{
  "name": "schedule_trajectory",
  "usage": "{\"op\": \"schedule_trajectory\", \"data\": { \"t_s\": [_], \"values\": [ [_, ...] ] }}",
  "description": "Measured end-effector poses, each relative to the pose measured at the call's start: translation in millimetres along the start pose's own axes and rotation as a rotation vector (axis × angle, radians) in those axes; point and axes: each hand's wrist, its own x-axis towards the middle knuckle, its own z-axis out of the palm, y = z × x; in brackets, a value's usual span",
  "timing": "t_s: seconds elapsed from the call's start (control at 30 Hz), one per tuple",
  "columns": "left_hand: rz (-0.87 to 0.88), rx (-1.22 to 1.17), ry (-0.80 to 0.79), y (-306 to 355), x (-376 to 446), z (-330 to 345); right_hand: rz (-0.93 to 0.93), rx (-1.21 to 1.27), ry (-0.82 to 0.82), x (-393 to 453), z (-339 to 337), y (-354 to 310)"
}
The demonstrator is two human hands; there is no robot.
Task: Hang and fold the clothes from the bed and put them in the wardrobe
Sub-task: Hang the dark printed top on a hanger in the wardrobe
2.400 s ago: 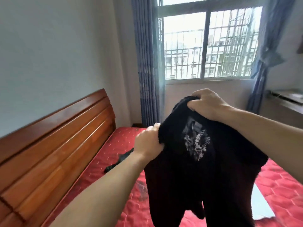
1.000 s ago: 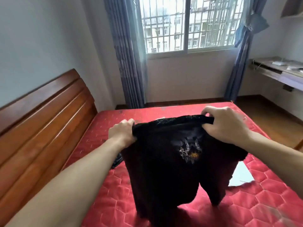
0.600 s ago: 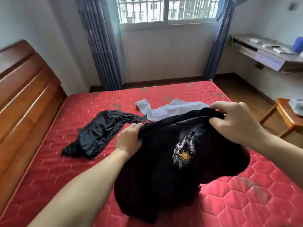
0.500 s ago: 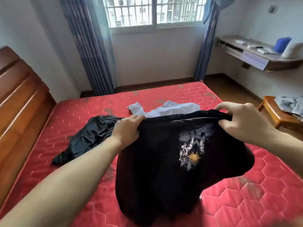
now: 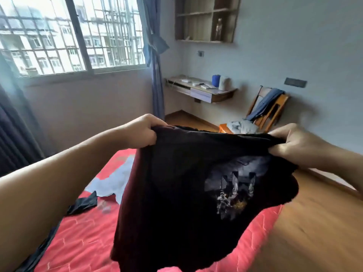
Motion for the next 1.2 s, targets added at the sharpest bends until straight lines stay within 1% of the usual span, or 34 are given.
{"op": "schedule_trajectory", "data": {
  "t_s": [0.07,0.1,0.2,0.27,0.33,0.4,0.47,0.57,0.67,0.73,0.8,0.87,0.93,1.07,1.13,1.2],
  "values": [
    [0.099,0.027,0.004,14,24,9,0.019,-0.138,0.056,-34,-27,-11],
    [0.156,0.055,0.031,24,35,16,0.04,-0.238,0.087,-51,-40,-14],
    [0.363,0.162,0.196,74,64,41,0.159,-0.506,0.165,-96,-72,-15],
    [0.487,0.23,0.275,117,75,61,0.276,-0.596,0.235,-126,-92,-6],
    [0.588,0.33,0.293,158,87,80,0.386,-0.599,0.336,-159,-113,8],
    [0.671,0.432,0.279,199,97,99,0.469,-0.623,0.448,-191,-134,22],
    [0.75,0.466,0.254,240,105,120,0.556,-0.693,0.538,-223,-155,36],
    [0.835,0.48,0.226,300,116,160,0.716,-0.779,0.546,-273,-187,58],
    [0.985,0.487,0.21,355,126,211,0.821,-0.695,0.563,-327,-212,80],
    [1.095,0.469,0.169,390,130,248,0.865,-0.626,0.588,-363,-225,92],
    [1.167,0.448,0.078,426,131,284,0.922,-0.602,0.6,-400,-237,100],
    [1.207,0.4,-0.005,463,131,318,0.958,-0.548,0.608,-436,-245,104],
    [1.215,0.309,-0.045,501,131,351,0.994,-0.487,0.6,-468,-250,104],
    [1.285,0.101,-0.126,578,127,414,1.142,-0.445,0.633,-517,-253,113],
    [1.327,-0.024,-0.181,616,124,440,1.212,-0.428,0.722,-529,-244,129],
    [1.376,-0.149,-0.244,650,119,465,1.227,-0.409,0.905,-527,-229,153]
  ]
}}
